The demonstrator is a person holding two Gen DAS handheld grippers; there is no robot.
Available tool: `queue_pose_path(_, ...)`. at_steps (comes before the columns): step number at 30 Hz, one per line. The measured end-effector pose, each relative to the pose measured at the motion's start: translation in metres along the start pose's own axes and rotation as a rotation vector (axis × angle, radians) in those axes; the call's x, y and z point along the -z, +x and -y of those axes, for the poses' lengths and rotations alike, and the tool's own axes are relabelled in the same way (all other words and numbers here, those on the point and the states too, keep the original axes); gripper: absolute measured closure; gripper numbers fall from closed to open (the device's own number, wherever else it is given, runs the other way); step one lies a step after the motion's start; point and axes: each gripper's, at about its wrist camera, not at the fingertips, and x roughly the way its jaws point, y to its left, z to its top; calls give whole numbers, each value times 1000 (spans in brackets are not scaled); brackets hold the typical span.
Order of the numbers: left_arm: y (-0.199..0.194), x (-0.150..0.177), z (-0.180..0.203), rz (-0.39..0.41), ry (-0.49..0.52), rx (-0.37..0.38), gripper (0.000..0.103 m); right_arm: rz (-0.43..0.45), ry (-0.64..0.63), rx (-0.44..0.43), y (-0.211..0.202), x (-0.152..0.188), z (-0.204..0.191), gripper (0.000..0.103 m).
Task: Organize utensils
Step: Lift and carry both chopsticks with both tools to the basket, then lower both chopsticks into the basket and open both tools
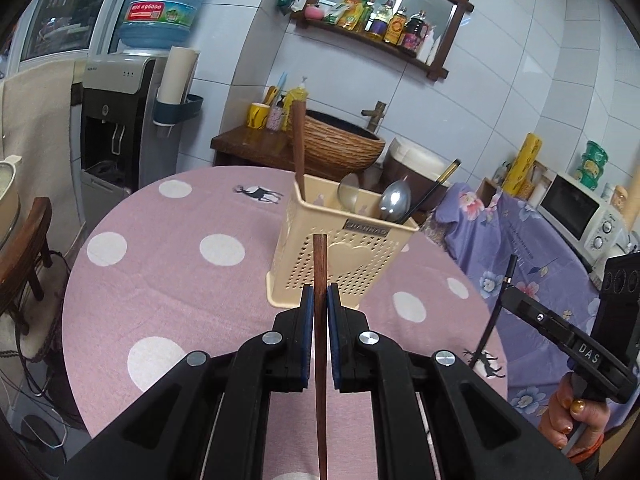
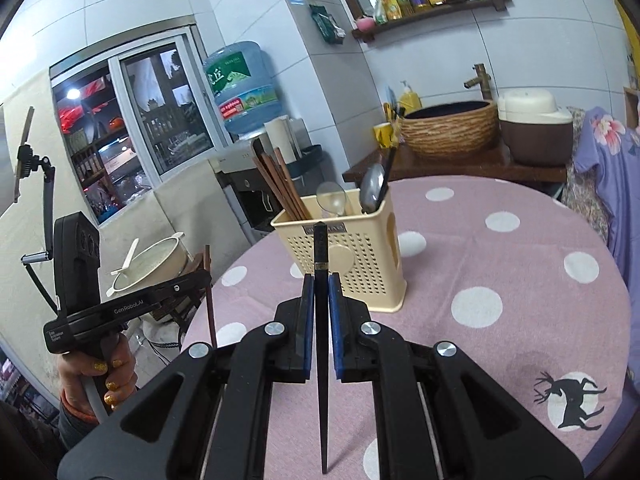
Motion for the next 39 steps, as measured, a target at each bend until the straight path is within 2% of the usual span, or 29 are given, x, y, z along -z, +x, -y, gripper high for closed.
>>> queue_pose_path(10,-12,-21,16,51,53,30,95,36,-48,-16,-2,-23,-12,95)
queue_pose_path(16,-16,-47,23,90,72,47,95,44,-104,-13,3,-49,-24,95)
queue_pose_path(21,-25,-84,34,147,102,48,95,57,-133,-20,5,-84,-32,95)
queue_pose_path(25,-37,-122,46,207,117,60,95,107,-143,-42,-3,-132,-41,95)
queue_pose_path(30,-31,-167,52,266,111,4,95,190,-189,19,1,-182,-55,95)
queue_pose_path(32,-21,-177,52,296,106,-55,95,212,-201,45,9,-191,-57,95)
queue_pose_path(35,1,-180,46,283,91,-81,95,215,-210,84,30,-194,-51,95)
queue_pose_path(39,27,-165,36,226,75,-96,95,154,-183,110,61,-175,-34,95)
